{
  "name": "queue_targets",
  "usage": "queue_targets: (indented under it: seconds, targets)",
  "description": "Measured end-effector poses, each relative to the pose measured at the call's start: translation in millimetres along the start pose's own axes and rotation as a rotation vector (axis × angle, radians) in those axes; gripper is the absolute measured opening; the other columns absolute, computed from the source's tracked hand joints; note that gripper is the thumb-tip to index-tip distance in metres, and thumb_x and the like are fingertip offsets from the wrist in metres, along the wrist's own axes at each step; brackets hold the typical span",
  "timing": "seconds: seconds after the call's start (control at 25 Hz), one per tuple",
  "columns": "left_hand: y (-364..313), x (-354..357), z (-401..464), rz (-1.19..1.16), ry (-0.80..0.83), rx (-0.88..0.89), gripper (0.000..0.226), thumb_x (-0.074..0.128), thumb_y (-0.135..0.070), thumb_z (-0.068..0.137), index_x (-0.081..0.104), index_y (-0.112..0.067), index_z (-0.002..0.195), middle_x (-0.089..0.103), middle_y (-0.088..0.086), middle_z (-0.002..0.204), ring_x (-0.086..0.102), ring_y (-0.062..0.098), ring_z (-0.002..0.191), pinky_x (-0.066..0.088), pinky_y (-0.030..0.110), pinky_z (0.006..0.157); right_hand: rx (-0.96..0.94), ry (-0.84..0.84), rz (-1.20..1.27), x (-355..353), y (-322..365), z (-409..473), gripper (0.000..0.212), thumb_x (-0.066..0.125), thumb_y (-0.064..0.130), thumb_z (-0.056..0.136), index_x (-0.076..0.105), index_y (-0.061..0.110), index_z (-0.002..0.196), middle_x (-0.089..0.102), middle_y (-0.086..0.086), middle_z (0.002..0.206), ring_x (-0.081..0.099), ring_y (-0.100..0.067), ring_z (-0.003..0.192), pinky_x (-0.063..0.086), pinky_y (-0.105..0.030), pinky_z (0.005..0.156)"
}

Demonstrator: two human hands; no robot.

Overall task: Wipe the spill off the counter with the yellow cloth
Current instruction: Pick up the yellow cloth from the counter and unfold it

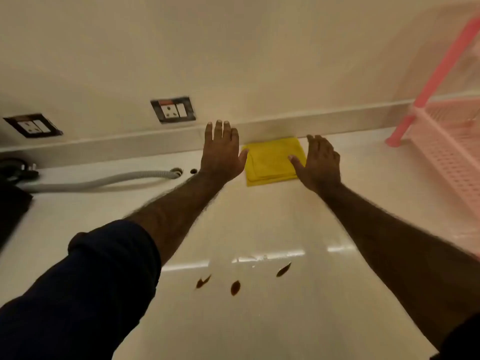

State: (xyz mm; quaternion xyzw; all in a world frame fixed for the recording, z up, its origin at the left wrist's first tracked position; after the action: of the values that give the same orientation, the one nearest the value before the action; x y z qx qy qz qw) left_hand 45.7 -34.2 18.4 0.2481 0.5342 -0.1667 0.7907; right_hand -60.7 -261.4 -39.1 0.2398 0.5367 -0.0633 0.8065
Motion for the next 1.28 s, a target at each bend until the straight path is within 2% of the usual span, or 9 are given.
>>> queue_targets:
  seconds: [0.16, 0.36, 0.48, 0.6, 0.76, 0.92, 1.04, 1.16, 1.28]
  targets:
    - [-11.3, 58.3, -2.5, -0.203, 0.156, -0.150, 0.067, 0.040, -0.060, 0.103, 0.055, 0.000, 0.129, 0.065, 0.020, 0.125, 0.059, 0.038, 0.115, 0.047, 0.047, 0.095, 0.242, 0.115, 0.219, 41.0, -40.8, 16.5, 0.083, 0.066, 0.059, 0.094, 0.043, 0.005, 0.153, 0.051, -0.024, 0.150, 0.050, -0.046, 0.137, 0.044, -0.056, 0.109]
    - [-19.1, 111.9, 11.2, -0.563, 0.301, -0.373, 0.069, 0.054, -0.060, 0.099, 0.056, 0.000, 0.132, 0.061, 0.021, 0.136, 0.056, 0.035, 0.129, 0.047, 0.041, 0.103, 0.626, 0.254, 0.632, 80.1, -70.3, 56.0, 0.067, 0.070, 0.077, 0.080, 0.069, 0.015, 0.108, 0.066, -0.014, 0.117, 0.064, -0.031, 0.111, 0.052, -0.042, 0.094]
    - [-21.7, 133.4, 27.3, -0.604, 0.324, -0.489, 0.077, 0.058, -0.067, 0.093, 0.056, 0.000, 0.131, 0.058, 0.020, 0.136, 0.054, 0.035, 0.130, 0.046, 0.043, 0.105, 0.793, 0.365, 0.793, 99.6, -71.3, 64.1, 0.103, 0.082, 0.074, 0.069, 0.058, 0.005, 0.142, 0.067, -0.014, 0.133, 0.067, -0.031, 0.115, 0.056, -0.038, 0.081]
    - [-19.3, 152.3, 40.4, -0.707, 0.342, -0.617, 0.088, 0.065, -0.072, 0.085, 0.052, -0.003, 0.138, 0.055, 0.018, 0.142, 0.052, 0.033, 0.134, 0.047, 0.041, 0.106, 0.766, 0.400, 0.797, 113.8, -62.8, 73.9, 0.111, 0.087, 0.067, 0.066, 0.049, 0.008, 0.152, 0.064, -0.013, 0.140, 0.065, -0.029, 0.118, 0.055, -0.037, 0.083]
    - [-25.0, 168.0, 52.2, -0.727, 0.380, -0.571, 0.087, 0.078, -0.064, 0.079, 0.050, -0.006, 0.138, 0.056, 0.014, 0.145, 0.055, 0.031, 0.133, 0.048, 0.037, 0.103, 0.690, 0.436, 0.725, 126.4, -54.5, 79.4, 0.090, 0.088, 0.054, 0.076, 0.056, 0.004, 0.144, 0.067, -0.014, 0.135, 0.066, -0.029, 0.119, 0.050, -0.035, 0.084]
    - [-28.1, 178.3, 63.6, -0.758, 0.436, -0.543, 0.080, 0.085, -0.049, 0.078, 0.051, -0.005, 0.136, 0.058, 0.014, 0.142, 0.058, 0.030, 0.129, 0.050, 0.035, 0.097, 0.581, 0.431, 0.695, 123.4, -49.1, 76.1, 0.044, 0.079, 0.035, 0.088, 0.073, 0.005, 0.119, 0.067, -0.010, 0.103, 0.061, -0.022, 0.083, 0.048, -0.035, 0.076]
    - [-30.2, 183.5, 63.0, -0.854, 0.496, -0.560, 0.067, 0.087, -0.037, 0.077, 0.058, -0.003, 0.128, 0.063, 0.013, 0.129, 0.063, 0.026, 0.111, 0.048, 0.027, 0.072, 0.605, 0.402, 0.768, 111.1, -46.1, 67.9, 0.023, 0.076, 0.028, 0.088, 0.072, 0.017, 0.108, 0.069, -0.007, 0.106, 0.060, -0.016, 0.077, 0.051, -0.030, 0.070]
    - [-32.0, 177.0, 48.5, -0.949, 0.493, -0.574, 0.055, 0.088, -0.035, 0.074, 0.065, -0.001, 0.112, 0.063, 0.010, 0.105, 0.061, 0.023, 0.093, 0.041, 0.024, 0.057, 0.664, 0.422, 0.871, 98.8, -46.1, 51.4, 0.033, 0.080, 0.028, 0.085, 0.074, 0.017, 0.116, 0.075, -0.008, 0.116, 0.070, -0.026, 0.098, 0.059, -0.039, 0.090]
    - [-38.3, 160.2, 16.2, -1.065, 0.491, -0.604, 0.036, 0.089, -0.031, 0.073, 0.062, -0.010, 0.085, 0.063, 0.005, 0.085, 0.061, 0.020, 0.073, 0.045, 0.023, 0.055, 0.638, 0.436, 0.885, 80.0, -54.2, 27.7, 0.019, 0.081, 0.027, 0.083, 0.075, 0.025, 0.101, 0.077, -0.005, 0.103, 0.072, -0.020, 0.088, 0.059, -0.031, 0.073]
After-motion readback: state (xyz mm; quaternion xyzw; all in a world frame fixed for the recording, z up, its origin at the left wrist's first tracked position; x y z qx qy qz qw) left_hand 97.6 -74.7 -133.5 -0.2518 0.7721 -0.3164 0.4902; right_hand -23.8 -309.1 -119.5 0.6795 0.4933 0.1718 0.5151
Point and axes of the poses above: each hand's wrist, its own z-axis towards the middle knuckle, its own x-axis out of the palm, y = z × x, the point moved 6 cm from there along z, towards the middle knuckle
